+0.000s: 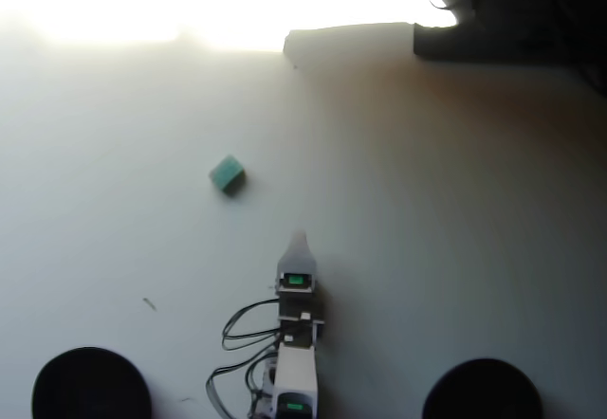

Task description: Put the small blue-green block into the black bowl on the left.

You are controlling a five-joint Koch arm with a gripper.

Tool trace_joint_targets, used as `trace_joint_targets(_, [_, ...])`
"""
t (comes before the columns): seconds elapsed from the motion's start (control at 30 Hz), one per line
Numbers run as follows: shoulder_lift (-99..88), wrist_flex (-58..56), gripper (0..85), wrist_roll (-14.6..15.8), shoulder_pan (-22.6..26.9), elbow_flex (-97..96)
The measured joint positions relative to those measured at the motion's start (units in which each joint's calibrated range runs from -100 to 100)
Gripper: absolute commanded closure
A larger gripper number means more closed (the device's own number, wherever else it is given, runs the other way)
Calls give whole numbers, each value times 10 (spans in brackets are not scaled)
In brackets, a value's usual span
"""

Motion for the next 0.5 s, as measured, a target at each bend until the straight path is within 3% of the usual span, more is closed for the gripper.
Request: trace_joint_targets(0.5, [0, 0, 365, 0, 4, 0])
